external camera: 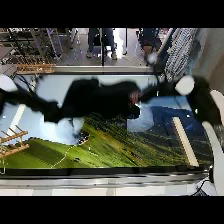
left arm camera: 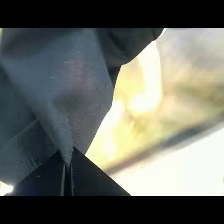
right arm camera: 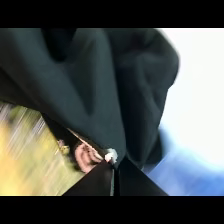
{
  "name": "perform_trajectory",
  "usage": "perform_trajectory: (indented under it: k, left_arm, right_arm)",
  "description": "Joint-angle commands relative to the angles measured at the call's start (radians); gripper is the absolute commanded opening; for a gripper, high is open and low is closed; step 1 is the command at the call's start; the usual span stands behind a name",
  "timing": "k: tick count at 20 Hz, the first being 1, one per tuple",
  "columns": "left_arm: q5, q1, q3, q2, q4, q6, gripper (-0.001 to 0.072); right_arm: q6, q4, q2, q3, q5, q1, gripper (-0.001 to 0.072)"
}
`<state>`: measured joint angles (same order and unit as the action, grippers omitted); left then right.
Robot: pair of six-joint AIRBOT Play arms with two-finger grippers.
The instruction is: Fold the clothes and pants, and hang the long-sleeved shirts on hangers.
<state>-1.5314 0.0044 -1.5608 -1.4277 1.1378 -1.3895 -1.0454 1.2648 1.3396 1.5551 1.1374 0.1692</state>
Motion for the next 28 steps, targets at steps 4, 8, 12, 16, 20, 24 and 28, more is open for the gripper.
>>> perform_trajectory:
  k: [4, 8, 12, 16, 20, 24, 28]
  left_arm:
    - [-0.029, -0.196, 0.571, 0.118, 0.231, -0.085, 0.0031]
    - [0.158, -0.158, 0.365, 0.119, 0.001, -0.078, 0.0681]
    - [0.362, -0.212, 0.195, 0.022, -0.01, -0.004, 0.0681]
    - [0.362, -0.341, 0.179, -0.178, -0.01, 0.171, 0.0682]
    - [0.362, -0.445, 0.116, -0.297, 0.008, 0.245, 0.0682]
    - [0.369, -0.489, 0.069, -0.318, 0.114, 0.245, 0.0168]
    - [0.385, -0.447, -0.044, -0.31, 0.117, 0.145, 0.0014]
  right_arm:
    - [0.048, -0.077, -0.288, -0.642, 0.23, -0.005, 0.0518]
    - [-0.095, -0.251, -0.333, -0.604, -0.071, -0.063, 0.0525]
    - [-0.1, -0.439, -0.23, -0.605, -0.154, -0.001, 0.0525]
    - [-0.124, -0.455, -0.165, -0.605, -0.227, 0.081, 0.0525]
    - [-0.124, -0.433, -0.168, -0.605, -0.238, 0.074, 0.0525]
    - [-0.133, -0.418, -0.168, -0.605, -0.22, 0.074, 0.0525]
    - [-0.302, -0.411, -0.168, -0.64, -0.179, 0.09, 0.0492]
